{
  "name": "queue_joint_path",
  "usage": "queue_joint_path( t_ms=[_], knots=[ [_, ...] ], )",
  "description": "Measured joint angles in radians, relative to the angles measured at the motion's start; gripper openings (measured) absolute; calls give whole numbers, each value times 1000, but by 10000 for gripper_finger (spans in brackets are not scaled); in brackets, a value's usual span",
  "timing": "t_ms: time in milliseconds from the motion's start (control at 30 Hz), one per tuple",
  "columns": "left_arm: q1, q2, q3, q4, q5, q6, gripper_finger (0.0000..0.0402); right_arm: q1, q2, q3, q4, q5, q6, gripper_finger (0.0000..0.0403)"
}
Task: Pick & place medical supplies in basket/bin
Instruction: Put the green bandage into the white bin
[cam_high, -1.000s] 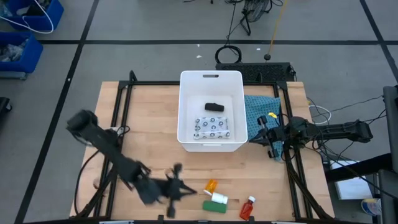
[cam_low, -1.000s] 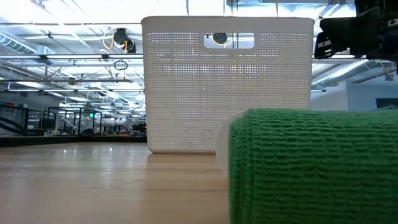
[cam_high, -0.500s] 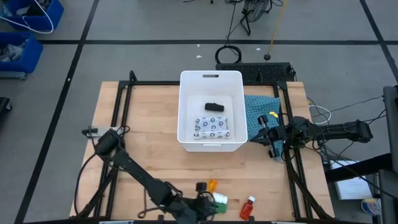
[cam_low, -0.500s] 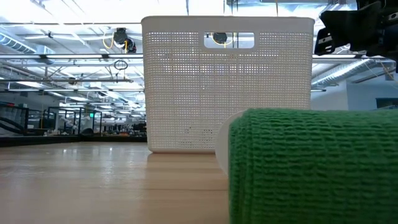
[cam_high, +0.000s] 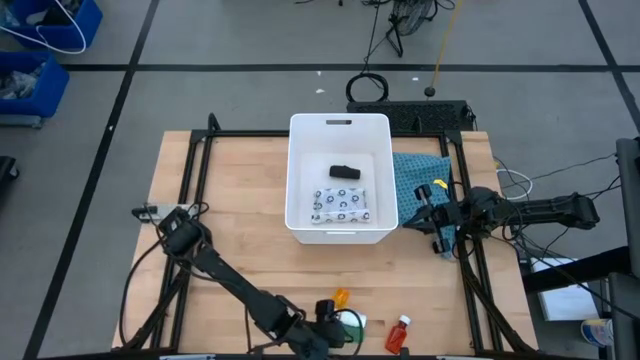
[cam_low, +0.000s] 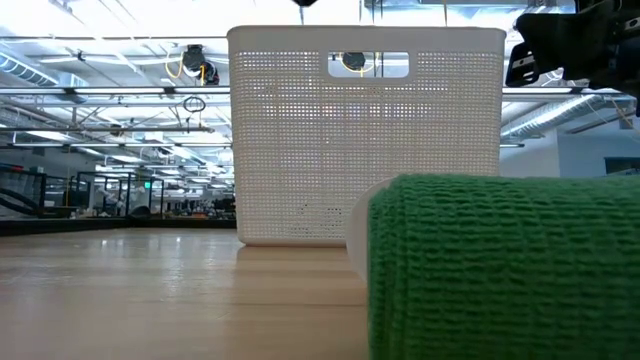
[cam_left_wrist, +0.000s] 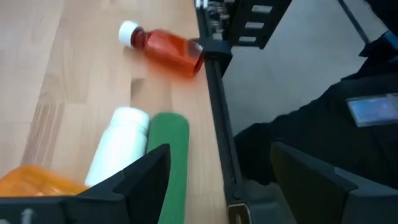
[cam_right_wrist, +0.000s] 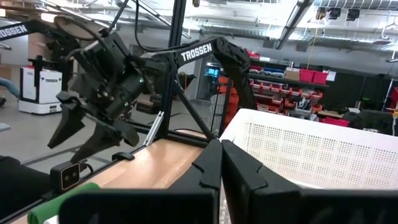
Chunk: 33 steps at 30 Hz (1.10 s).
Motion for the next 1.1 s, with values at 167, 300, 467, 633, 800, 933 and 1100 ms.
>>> queue_joint_path(
  t_ms=[167,300,467,633,800,933,1100],
  knots=[
    [3,13,0,-14,-16,-26,274,0,1,0,-4,0,0,0],
    [9,29,0,-12,-17,-26,258,0,4,0,-7,0,14,0],
    [17,52,-1,-35,-23,-29,246,0,7,0,-17,0,19,0],
    [20,63,-1,-35,-11,-33,256,0,14,0,-27,0,20,0],
    [20,82,-1,-48,1,-50,265,0,14,0,-45,0,20,0],
    [24,97,-1,-69,10,-54,266,0,14,0,-43,0,20,0],
    [39,125,0,-70,39,-56,267,0,14,0,-43,0,19,0]
  ],
)
